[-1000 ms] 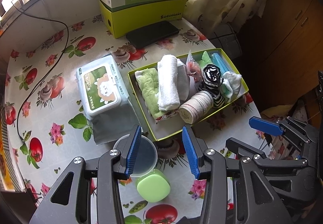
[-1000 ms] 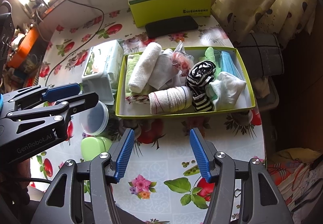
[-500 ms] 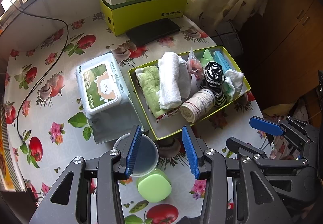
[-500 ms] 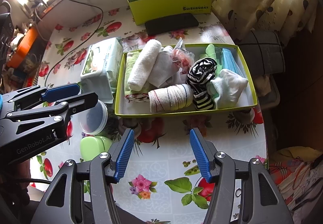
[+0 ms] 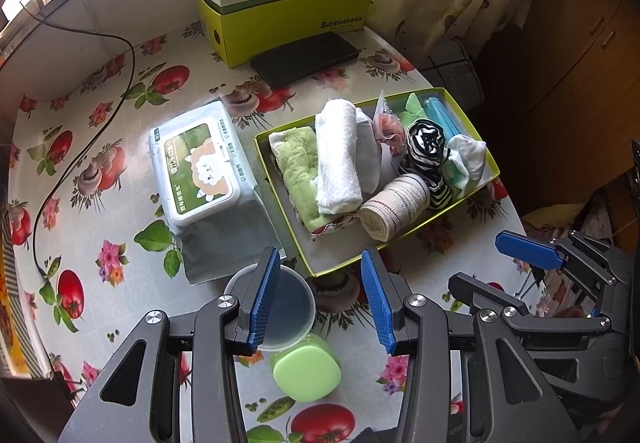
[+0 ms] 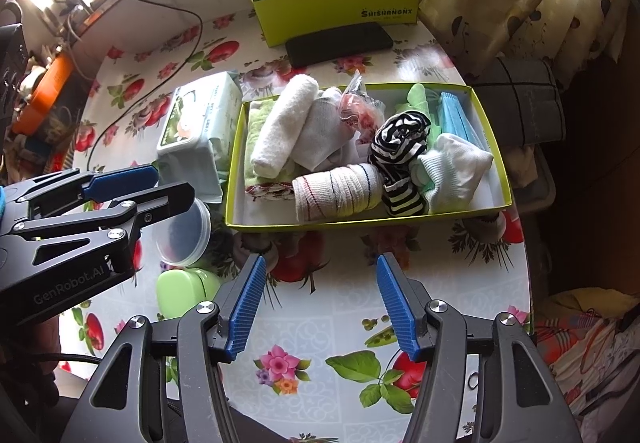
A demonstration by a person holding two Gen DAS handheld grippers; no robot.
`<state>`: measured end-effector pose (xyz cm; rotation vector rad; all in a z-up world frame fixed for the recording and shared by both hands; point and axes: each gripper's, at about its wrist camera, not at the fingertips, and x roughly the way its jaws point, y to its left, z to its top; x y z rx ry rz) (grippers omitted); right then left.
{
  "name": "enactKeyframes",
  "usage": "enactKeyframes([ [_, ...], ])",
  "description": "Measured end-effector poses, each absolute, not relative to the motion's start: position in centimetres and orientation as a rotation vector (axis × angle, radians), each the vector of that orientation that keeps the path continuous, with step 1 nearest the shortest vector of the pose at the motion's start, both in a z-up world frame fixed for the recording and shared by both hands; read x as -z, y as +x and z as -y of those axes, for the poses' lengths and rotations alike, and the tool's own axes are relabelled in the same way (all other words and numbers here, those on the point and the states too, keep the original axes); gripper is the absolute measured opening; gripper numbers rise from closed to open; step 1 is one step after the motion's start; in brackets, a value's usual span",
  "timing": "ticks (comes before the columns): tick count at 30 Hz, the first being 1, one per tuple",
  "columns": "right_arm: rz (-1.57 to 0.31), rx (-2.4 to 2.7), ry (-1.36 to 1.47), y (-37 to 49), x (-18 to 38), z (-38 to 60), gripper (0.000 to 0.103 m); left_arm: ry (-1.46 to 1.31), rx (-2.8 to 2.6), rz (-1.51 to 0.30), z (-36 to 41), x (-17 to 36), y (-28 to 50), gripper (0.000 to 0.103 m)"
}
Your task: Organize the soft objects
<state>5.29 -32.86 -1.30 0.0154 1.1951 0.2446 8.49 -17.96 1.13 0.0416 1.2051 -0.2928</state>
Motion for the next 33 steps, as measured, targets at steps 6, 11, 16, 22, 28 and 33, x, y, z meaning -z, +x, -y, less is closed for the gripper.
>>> enactKeyframes([
  [6,-1.196,-0.245,0.015,5.29,1.32,32.79,0.058,0.043,0.290,-1.209,17.97,-1.00,8.52,0.044],
  [11,-1.196,-0.246,0.015,5.21,1.44,32.80,0.059,0.044,0.291,-1.209,17.98,-1.00,8.54,0.044],
  [16,-1.198,-0.246,0.016,5.31,1.44,32.69,0.059,0.044,0.291,-1.209,17.98,-0.99,8.55,0.044],
  [22,-1.198,-0.247,0.016,5.23,1.51,32.64,0.060,0.044,0.290,-1.210,18.03,-1.00,8.52,0.044],
  [28,-1.197,-0.249,0.018,5.28,1.43,32.72,0.060,0.045,0.290,-1.211,18.11,-1.04,8.56,0.044],
  [33,-1.197,-0.250,0.019,5.26,1.44,32.76,0.060,0.047,0.289,-1.212,18.07,-1.03,8.51,0.044],
])
